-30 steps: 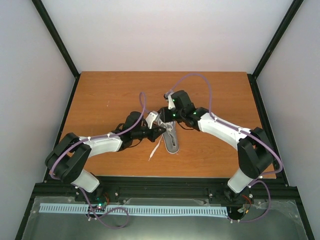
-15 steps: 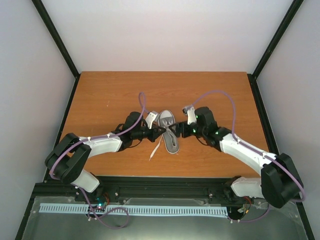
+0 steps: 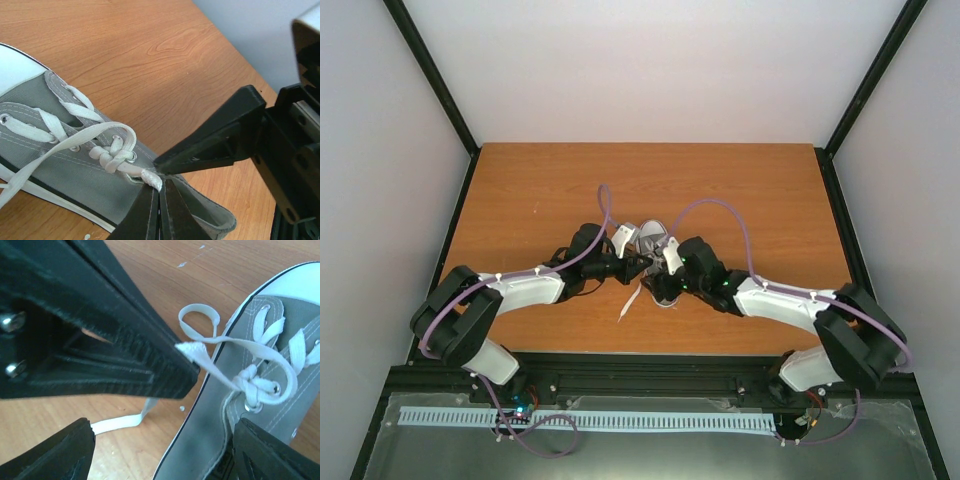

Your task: Tie the shoes

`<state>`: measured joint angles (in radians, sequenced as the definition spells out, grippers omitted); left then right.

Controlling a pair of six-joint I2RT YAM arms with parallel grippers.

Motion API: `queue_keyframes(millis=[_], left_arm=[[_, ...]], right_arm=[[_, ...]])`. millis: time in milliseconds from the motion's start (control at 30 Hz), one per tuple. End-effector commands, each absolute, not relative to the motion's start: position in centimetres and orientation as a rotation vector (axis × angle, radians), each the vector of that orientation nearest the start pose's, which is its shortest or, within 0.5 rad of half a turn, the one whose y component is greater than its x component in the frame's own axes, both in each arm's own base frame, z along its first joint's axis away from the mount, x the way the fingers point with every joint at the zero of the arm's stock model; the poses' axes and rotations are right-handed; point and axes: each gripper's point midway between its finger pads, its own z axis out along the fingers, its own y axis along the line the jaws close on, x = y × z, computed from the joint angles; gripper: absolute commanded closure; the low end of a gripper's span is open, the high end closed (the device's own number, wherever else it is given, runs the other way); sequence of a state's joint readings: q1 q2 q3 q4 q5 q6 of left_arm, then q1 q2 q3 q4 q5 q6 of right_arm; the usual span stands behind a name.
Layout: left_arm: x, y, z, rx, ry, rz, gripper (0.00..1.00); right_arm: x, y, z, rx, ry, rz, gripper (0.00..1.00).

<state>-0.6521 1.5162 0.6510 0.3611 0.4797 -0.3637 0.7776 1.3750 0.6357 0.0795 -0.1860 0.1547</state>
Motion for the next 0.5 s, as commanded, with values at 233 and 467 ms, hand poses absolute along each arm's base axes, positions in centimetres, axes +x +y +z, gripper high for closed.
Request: queue_keyframes(millis=[233,467], left_arm=[[28.2,-32.2,13.4,0.651,2.076,-1.117,0.99],[28.2,-32.3,13.2,0.654,2.081,-1.123,0.99]], right_arm=[[28.0,31.2,12.0,-0.853,2.015,0.563,0.28],[28.8,31.1,11.8,-0.819,1.993,0.489,0.38]])
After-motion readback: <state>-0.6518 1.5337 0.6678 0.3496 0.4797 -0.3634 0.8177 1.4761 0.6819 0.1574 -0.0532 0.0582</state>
